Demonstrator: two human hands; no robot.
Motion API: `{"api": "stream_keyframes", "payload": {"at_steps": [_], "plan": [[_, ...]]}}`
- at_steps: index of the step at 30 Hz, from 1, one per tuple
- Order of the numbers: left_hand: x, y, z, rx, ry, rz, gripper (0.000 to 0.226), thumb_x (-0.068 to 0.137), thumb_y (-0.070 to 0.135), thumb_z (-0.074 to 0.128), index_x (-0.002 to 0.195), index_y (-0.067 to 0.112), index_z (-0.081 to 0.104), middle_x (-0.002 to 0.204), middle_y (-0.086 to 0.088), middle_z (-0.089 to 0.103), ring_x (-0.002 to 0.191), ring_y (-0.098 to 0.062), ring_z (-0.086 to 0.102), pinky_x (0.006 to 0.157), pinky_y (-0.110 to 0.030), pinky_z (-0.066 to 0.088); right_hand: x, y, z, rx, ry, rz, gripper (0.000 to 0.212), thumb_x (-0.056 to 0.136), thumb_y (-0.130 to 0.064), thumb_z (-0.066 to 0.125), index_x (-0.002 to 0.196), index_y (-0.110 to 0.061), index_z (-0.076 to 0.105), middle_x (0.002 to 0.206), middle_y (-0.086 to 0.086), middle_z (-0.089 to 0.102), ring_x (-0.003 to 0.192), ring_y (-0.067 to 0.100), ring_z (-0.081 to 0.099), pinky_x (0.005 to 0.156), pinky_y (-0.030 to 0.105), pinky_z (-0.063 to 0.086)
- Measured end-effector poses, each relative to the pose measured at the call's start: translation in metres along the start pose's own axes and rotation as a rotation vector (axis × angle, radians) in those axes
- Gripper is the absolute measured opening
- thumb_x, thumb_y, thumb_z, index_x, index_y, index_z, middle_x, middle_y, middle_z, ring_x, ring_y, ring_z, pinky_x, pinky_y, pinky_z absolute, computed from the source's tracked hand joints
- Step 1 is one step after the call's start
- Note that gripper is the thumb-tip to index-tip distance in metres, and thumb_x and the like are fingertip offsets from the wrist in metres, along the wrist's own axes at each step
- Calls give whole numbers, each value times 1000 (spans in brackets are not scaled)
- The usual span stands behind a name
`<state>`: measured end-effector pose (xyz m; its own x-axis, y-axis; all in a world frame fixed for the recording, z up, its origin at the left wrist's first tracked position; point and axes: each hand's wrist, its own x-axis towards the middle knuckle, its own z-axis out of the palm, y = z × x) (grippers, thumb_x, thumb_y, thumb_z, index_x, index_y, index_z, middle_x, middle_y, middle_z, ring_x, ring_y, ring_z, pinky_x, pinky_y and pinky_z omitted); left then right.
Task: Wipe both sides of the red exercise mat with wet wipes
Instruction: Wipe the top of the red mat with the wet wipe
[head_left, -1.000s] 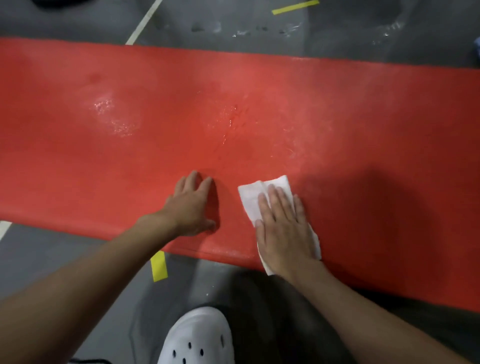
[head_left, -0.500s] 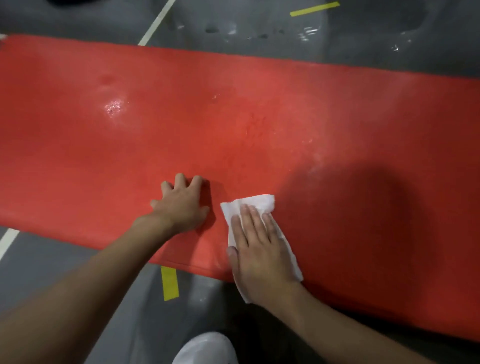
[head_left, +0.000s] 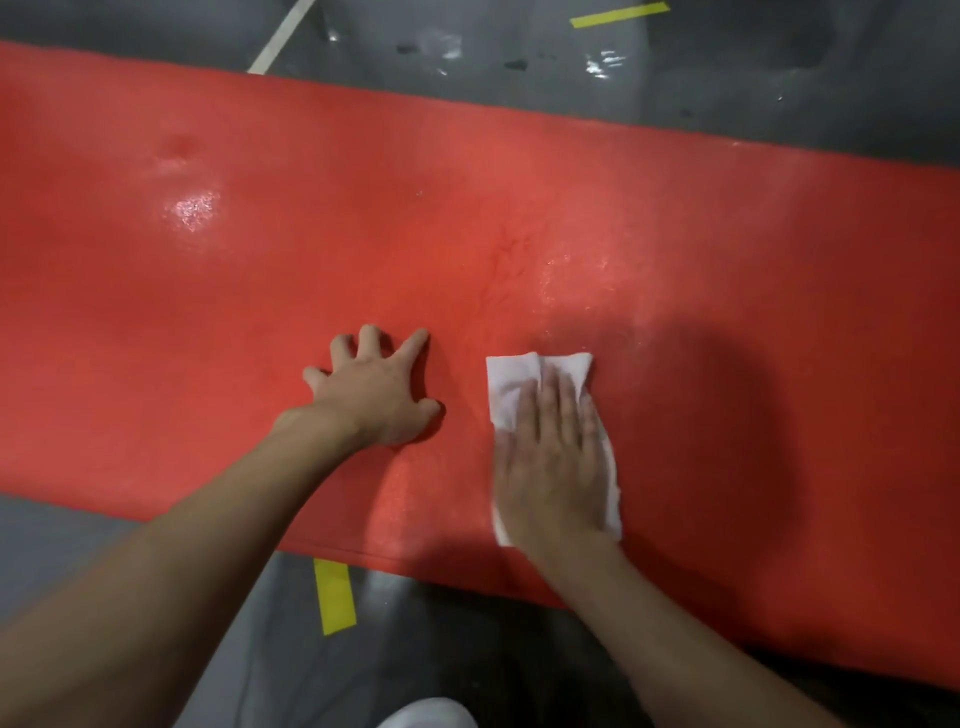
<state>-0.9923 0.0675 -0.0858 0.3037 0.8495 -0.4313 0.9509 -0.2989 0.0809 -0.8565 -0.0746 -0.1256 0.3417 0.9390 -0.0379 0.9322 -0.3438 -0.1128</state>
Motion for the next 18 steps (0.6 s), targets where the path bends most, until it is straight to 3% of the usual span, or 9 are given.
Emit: {"api": "stream_keyframes", "payload": {"at_steps": [4, 5, 9, 11, 14, 15, 18], "plan": [[6, 7, -11, -16, 31, -19, 62, 82, 66, 52, 137, 45, 29, 133, -5, 28, 125, -39, 30, 95, -62, 37, 2, 9, 2, -32, -57, -428, 57, 101, -37, 27, 153, -16, 34, 162, 12, 25, 151, 24, 18, 121, 48, 18], [7, 6, -11, -6, 21, -20, 60, 83, 65, 52, 135, 45, 30, 132, -5, 28, 124, -39, 31, 94, -62, 38, 12, 24, -1, -47, -47, -434, 55, 102, -36, 28, 153, -16, 36, 162, 9, 26, 151, 22, 20, 122, 46, 18], [13, 5, -14, 36, -22, -16, 58, 81, 63, 55, 130, 45, 29, 129, -4, 26, 123, -39, 29, 89, -61, 38, 30, 13, 0, 10, -5, 83, 61, 104, -37, 19, 158, -11, 9, 166, 8, -2, 153, 20, -3, 124, 43, 0], [18, 9, -20, 33, -47, -18, 59, 79, 60, 58, 128, 43, 29, 129, -5, 26, 123, -40, 29, 90, -60, 38, 20, -15, 7, 31, -17, -18, 63, 102, -37, 20, 158, -12, 8, 165, 12, -1, 153, 24, -3, 123, 46, -1], [19, 9, -22, 102, -69, 12, 61, 80, 61, 57, 129, 40, 27, 132, -7, 26, 124, -41, 30, 92, -56, 37, 24, 9, 0, 1, -86, -371, 59, 102, -36, 19, 157, -14, 24, 164, 11, 14, 153, 23, 7, 122, 46, 11], [18, 6, -23, 109, -73, 19, 63, 80, 63, 58, 130, 40, 26, 132, -7, 27, 123, -41, 31, 91, -54, 39, 34, 23, -4, -16, -91, -357, 58, 103, -35, 17, 157, -13, 24, 165, 9, 14, 153, 21, 7, 122, 44, 10], [22, 0, -28, 110, -74, 47, 80, 75, 65, 68, 137, 42, 22, 130, -9, 30, 120, -42, 36, 88, -52, 44, 59, 32, -5, 4, -28, 98, 61, 103, -38, 15, 158, -11, 16, 166, 7, 3, 153, 19, 0, 123, 41, 2]]}}
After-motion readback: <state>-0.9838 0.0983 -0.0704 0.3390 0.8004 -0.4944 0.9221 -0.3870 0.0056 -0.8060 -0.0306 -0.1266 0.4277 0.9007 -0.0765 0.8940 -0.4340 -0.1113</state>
